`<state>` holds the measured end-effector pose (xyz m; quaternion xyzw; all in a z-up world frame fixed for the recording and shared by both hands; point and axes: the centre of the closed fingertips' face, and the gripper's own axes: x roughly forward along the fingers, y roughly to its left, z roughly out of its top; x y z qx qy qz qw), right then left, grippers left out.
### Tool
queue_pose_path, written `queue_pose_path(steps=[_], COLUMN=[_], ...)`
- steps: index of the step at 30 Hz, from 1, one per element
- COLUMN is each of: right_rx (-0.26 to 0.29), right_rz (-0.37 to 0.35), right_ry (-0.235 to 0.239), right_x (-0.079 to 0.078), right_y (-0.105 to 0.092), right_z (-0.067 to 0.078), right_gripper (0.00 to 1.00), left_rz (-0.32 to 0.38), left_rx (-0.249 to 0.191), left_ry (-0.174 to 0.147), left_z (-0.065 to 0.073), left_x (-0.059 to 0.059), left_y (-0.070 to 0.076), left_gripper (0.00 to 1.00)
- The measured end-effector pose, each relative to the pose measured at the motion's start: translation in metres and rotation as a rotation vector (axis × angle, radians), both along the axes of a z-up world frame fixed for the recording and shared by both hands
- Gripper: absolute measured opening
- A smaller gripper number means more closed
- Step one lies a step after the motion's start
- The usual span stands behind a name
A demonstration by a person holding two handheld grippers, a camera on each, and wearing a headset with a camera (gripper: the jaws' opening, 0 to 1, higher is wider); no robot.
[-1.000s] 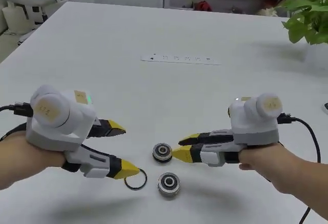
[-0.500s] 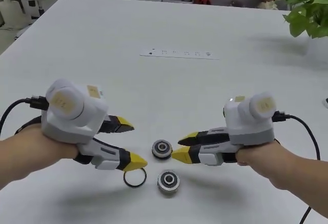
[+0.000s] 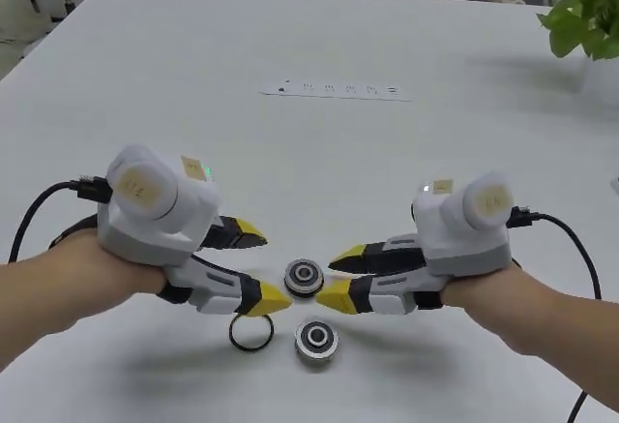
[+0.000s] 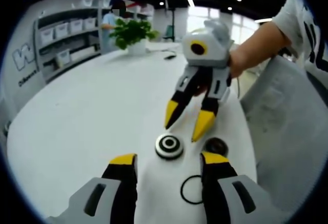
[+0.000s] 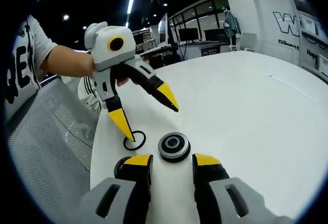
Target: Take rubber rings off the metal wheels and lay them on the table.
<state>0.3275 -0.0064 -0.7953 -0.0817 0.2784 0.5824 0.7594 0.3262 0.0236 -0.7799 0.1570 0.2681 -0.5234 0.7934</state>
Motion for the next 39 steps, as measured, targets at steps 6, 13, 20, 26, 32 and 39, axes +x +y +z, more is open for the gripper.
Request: queue_pose_path(steps=[6,13,20,26,32,39], right_rx=[-0.011,-0.028,-0.025,-0.025,-0.023,-0.021], right_rz=[0.01,0.03,0.027,0.021,0.02,0.018], right_ry=[-0.016,-0.033,-0.036,-0.035,-0.032,-0.033], right_x=[0.001,-0.001,0.001,0.003,0.004,0.004], right_y=[0.0,-0.002,-0.003,-0.005,-0.005,-0.005], right_z=[-0.002,-0.005,-0.005,-0.006,-0.007,-0.008], right_gripper=[0.29,0.31,0.31,0.3,0.3,0.3], left_rz=[-0.004,-0.013,-0.024,-0.041,-0.056,-0.077], left_rx=[-0.01,-0.02,-0.034,-0.033,-0.024,-0.002], left_ry=[0.009,0.011,0.016,0.013,0.009,-0.016], left_z=[-0.002,-0.004,-0.005,-0.006,-0.01,-0.012], left_x=[0.002,0.005,0.007,0.008,0.008,0.009], left_y=[-0.006,-0.012,-0.02,-0.025,-0.028,-0.028], left_gripper=[0.47,0.42,0.36,0.3,0.25,0.19])
